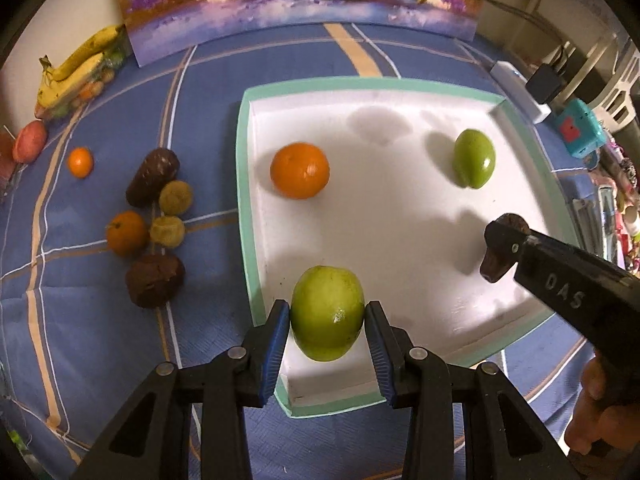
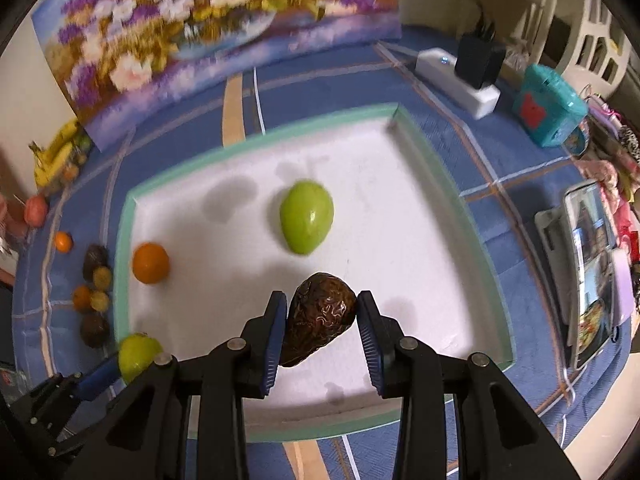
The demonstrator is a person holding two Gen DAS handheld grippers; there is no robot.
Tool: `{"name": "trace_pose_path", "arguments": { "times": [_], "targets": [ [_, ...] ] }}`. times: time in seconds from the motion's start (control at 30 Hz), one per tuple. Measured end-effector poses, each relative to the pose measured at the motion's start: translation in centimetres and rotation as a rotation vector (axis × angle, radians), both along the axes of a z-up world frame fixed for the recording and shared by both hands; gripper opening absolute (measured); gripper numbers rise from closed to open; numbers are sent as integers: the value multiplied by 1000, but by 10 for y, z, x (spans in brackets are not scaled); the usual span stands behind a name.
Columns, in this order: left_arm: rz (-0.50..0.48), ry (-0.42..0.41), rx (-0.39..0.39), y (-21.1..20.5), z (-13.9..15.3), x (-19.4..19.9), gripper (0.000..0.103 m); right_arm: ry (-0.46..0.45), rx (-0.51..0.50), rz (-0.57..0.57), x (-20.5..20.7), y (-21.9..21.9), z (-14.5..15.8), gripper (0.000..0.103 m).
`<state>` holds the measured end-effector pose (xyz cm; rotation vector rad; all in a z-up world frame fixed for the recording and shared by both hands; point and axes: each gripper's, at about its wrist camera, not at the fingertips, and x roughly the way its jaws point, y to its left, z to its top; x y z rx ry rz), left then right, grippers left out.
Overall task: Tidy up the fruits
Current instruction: 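Carry the green fruit with the left gripper while the right gripper carries the date to the tray, then open the left gripper to drop the green fruit while the right gripper releases the date in the tray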
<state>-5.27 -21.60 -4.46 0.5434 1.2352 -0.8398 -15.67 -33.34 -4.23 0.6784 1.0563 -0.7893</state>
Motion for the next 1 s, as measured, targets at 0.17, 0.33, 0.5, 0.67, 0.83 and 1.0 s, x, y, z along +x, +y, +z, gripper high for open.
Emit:
{"name": "trace_pose_path", "arguments": {
  "times": [0.17,0.33,0.5,0.67,0.83,1.0],
  "targets": [
    [-6,-13,-3,0,-1,-1,42,47,21,11,4,2,-17,38],
    [-8,-14,1,-1,-1,-1,41,55,30,11,4,2,-20,38],
    [-15,-7,-14,-2,4,-1,43,49,23,-2,1,0,-15,38],
    [-29,-19,-59,-1,20,-3,46,18,-7,-9,-1,0,-1,44],
    [-2,-30,-121,6,41,2,46,-21,-52,-12,-4,4,19,44],
    [55,-25,-160,18,54,20,46,-37,-86,1,-4,5,36,44]
  ]
}}
